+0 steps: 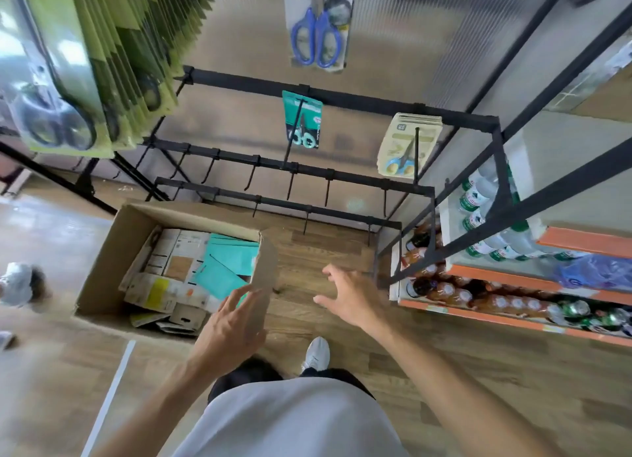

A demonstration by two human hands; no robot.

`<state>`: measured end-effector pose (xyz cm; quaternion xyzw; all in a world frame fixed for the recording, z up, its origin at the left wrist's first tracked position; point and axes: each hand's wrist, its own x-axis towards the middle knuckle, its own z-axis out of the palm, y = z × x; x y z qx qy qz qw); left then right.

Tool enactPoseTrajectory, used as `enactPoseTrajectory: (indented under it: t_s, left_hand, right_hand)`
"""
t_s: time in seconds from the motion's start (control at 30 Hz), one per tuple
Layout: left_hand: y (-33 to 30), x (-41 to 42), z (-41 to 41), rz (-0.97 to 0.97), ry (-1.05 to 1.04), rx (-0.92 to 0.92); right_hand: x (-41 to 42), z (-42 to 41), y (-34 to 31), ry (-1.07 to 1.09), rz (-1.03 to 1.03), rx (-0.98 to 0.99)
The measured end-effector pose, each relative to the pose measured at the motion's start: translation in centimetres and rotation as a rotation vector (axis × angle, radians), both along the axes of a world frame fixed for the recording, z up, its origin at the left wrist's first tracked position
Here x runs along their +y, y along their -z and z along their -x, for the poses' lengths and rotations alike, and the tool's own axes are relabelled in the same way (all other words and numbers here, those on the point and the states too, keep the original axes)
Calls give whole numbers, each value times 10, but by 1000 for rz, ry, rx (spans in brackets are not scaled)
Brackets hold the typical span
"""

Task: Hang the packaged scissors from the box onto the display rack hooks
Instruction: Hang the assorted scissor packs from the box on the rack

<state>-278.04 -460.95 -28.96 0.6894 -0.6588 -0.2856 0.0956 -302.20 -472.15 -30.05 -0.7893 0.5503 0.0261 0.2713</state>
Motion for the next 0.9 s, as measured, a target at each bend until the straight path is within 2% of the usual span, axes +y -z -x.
enactPoseTrajectory:
  t_s: [0.13, 0.4, 0.67, 0.9]
  left_hand:
    - [8, 20, -31, -31, -102, 3]
    - [9, 63, -93, -38, -288, 41]
    - [19, 79, -173, -136, -441, 60]
    - [68, 55, -260, -182, -436, 124]
  right_hand:
    - [3, -43, 4, -154, -22, 32]
    - [7, -145, 8, -320, -161, -13]
    - [11, -240, 30, -370, -257, 46]
    - [22, -308, 79, -386, -257, 264]
